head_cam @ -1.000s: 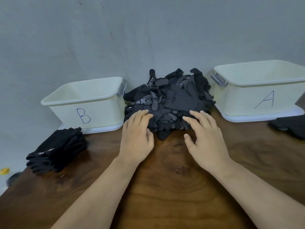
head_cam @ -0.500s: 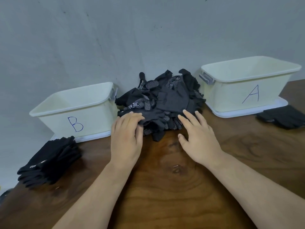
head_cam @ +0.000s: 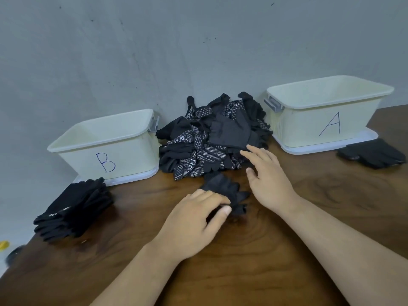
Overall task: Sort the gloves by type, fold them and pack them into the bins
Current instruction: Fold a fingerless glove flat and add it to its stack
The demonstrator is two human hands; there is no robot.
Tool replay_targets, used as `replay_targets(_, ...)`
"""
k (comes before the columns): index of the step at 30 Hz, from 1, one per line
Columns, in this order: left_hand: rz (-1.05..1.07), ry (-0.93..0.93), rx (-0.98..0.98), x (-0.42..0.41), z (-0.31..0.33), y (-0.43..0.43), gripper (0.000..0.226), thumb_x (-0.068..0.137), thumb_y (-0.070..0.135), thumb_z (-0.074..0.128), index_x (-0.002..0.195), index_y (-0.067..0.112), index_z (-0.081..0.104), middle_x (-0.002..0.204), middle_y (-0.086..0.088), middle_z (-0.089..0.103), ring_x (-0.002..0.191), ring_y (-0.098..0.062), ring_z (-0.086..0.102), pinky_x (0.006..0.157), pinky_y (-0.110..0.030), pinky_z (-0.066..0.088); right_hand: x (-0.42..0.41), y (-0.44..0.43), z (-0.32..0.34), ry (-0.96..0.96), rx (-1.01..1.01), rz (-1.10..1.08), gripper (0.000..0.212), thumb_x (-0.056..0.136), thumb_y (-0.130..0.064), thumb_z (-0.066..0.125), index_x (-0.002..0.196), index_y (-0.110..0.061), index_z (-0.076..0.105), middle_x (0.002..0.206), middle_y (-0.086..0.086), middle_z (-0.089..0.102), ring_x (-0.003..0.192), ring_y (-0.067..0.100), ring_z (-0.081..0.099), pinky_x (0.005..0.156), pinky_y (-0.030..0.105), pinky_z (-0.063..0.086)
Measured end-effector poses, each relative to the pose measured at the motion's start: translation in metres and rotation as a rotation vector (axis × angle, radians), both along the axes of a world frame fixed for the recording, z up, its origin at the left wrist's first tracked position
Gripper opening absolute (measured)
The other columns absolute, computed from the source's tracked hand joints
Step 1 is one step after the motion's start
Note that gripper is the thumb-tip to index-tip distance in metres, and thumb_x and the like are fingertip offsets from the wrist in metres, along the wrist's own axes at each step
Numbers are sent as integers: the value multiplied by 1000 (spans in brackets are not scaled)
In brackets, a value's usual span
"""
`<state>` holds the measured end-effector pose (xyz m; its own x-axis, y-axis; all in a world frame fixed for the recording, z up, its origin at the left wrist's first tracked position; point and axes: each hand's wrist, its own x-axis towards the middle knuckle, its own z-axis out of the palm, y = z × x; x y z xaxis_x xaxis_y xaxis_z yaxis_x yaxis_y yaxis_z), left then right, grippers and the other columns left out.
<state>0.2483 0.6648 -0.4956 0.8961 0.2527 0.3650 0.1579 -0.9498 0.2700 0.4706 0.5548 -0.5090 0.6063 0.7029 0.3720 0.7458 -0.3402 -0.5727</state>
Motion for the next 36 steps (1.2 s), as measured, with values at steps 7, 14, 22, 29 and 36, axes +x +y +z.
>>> replay_targets(7, 134, 146, -110, -3, 5, 19, 61, 101, 68, 20, 119, 44, 73, 125, 31, 60, 119, 2, 48, 107, -33, 40, -2, 1, 1, 41, 11, -14, 51, 110, -17, 49, 158, -34, 48, 169, -18, 33, 159, 15, 15, 128, 38, 23)
replay_targets(14, 22, 76, -102, -4, 8, 12, 31, 104, 55, 48, 107, 41, 75, 102, 20, 61, 102, -3, 53, 81, -21, 42, -2, 1, 1, 36, 23, -16, 52, 110, -10, 45, 157, -32, 51, 166, -17, 37, 157, 15, 19, 124, 28, 18)
replay_targets(22, -79, 185, -21, 0, -3, 2, 43, 105, 55, 40, 142, 41, 58, 148, 26, 46, 146, 4, 30, 127, -35, 19, -3, 1, 3, 61, 50, -19, 52, 110, -6, 44, 154, -30, 54, 164, -15, 40, 154, 13, 23, 120, 20, 15)
replay_targets(29, -168, 265, -86, 0, 7, -11, 48, 112, 52, 35, 160, 52, 31, 168, 31, 22, 158, 6, 1, 132, -35, 1, -1, -1, 3, 115, 85, -23, 51, 110, -5, 42, 151, -31, 57, 161, -17, 43, 151, 7, 26, 103, -4, 6)
replay_targets(36, -137, 452, -140, 4, 6, -28, 51, 111, 60, 12, 162, 61, 11, 172, 30, -9, 152, 8, -29, 129, -45, -16, 0, -2, 3, 119, 95, -3, 51, 111, -5, 41, 150, -34, 58, 160, -19, 43, 152, 6, 27, 103, -2, 11)
